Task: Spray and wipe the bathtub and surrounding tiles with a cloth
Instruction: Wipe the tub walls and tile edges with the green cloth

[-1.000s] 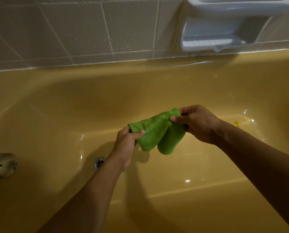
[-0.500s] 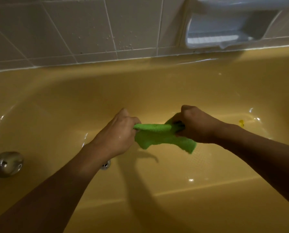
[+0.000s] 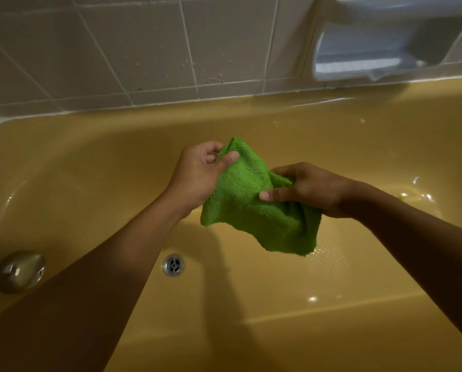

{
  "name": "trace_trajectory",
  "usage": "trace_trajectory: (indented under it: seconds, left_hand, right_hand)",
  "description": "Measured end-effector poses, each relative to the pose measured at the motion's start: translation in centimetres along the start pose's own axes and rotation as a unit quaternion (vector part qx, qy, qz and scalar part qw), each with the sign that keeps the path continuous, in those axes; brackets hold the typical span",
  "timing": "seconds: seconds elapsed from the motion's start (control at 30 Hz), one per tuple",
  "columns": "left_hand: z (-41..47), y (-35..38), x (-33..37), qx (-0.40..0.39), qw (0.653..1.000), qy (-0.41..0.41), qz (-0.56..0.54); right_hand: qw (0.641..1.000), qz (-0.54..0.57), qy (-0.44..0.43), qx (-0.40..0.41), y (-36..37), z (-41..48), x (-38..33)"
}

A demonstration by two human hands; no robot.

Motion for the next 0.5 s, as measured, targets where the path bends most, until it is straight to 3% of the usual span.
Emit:
trace_trajectory:
  seconds: [0.13,0.2,0.27,0.37,0.43,0.5]
  left_hand:
    - [3.2,-0.3,0.3,0.01,0.996,0.053,0.065]
    - [5.0,-1.3,0.3,0.024,0.99,0.095,0.104]
    - [6.6,-3.5,0.1,0.049,0.961,0.177,0.209]
    - [8.9,-7.9,-0.8,0.008,0.842,0.309,0.441]
    - [10.6,-10.7,-1.7,-0.041,0.753,0.328,0.568]
    - [12.2,-13.3,-2.5,-0.09,0.688,0.34,0.635]
  right_hand:
    - [0.991,0.092,-0.023,0.096,0.5,1.1,0.0]
    - [0.97,0.18,-0.025,0.163,-0.2,1.7,0.0]
    - [0.94,0.246,-0.007,0.238,-1.6,2.4,0.2]
    - [0.894,0.259,-0.01,0.366,-4.2,2.9,0.8]
    - [0.862,0.252,-0.041,0.437,-6.1,3.5,1.0]
    - [0.836,0.24,-0.061,0.489,-7.5,4.6,0.8]
Point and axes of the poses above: each hand's wrist, its own z-axis towards the middle knuckle, its own y-axis out of the palm, x = y × z, the point moved 1 cm from there along z, towards the middle knuckle, and after that the axes turned 9 degrees about x, right-handed, at the moved point
